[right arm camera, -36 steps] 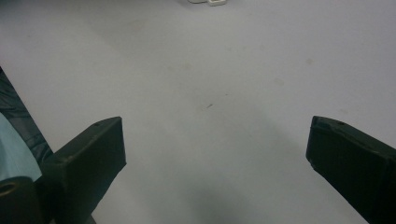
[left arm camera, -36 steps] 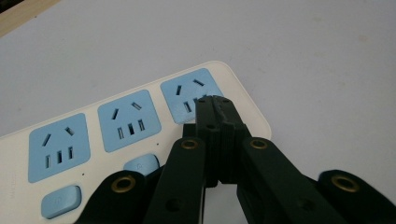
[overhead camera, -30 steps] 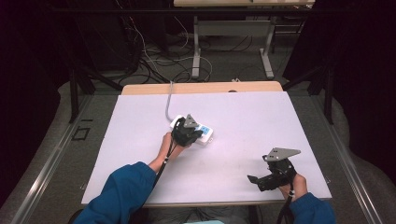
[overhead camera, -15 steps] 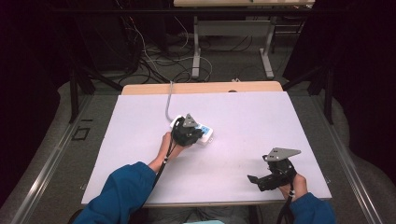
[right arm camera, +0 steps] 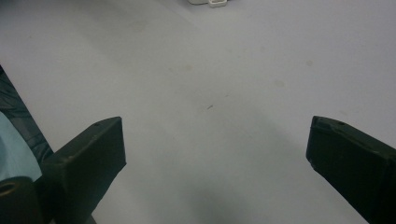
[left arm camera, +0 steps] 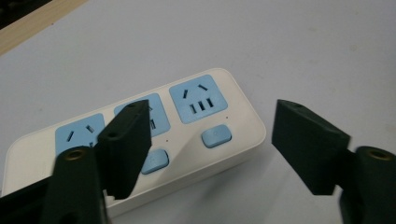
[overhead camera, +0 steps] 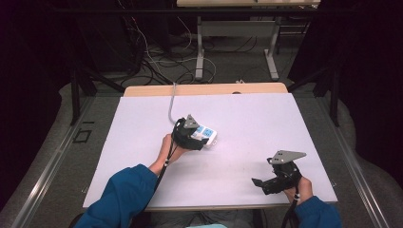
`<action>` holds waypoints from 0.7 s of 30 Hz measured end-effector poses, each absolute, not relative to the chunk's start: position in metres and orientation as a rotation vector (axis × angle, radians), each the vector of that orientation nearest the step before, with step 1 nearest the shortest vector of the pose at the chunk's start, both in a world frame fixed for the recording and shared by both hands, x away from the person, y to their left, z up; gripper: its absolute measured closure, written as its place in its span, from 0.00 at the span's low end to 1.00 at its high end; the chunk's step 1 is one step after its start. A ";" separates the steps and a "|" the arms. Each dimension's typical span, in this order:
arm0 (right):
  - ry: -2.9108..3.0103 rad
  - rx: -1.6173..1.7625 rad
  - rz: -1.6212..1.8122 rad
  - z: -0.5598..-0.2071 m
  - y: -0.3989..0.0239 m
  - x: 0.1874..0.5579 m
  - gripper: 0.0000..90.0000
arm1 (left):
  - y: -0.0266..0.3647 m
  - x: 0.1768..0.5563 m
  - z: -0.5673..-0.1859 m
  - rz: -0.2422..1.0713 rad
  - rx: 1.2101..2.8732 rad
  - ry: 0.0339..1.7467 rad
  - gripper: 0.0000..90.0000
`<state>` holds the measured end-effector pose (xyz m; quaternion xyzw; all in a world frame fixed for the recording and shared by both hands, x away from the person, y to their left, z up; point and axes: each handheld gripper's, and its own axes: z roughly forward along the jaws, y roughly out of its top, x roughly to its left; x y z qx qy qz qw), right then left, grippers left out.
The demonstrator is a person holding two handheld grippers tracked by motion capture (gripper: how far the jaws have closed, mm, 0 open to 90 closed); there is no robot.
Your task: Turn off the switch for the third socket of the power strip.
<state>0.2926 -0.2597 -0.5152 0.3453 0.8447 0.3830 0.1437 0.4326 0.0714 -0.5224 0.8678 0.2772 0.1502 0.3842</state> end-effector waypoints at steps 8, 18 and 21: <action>2.439 0.998 1.108 -0.515 -0.260 0.292 0.05 | 0.079 0.426 -0.515 0.424 2.209 0.724 0.06; 2.435 1.003 1.105 -0.515 -0.259 0.292 0.05 | 0.094 0.412 -0.506 0.432 2.227 0.724 0.01; 2.433 1.000 1.104 -0.515 -0.260 0.292 0.05 | 0.100 0.407 -0.502 0.439 2.219 0.726 0.01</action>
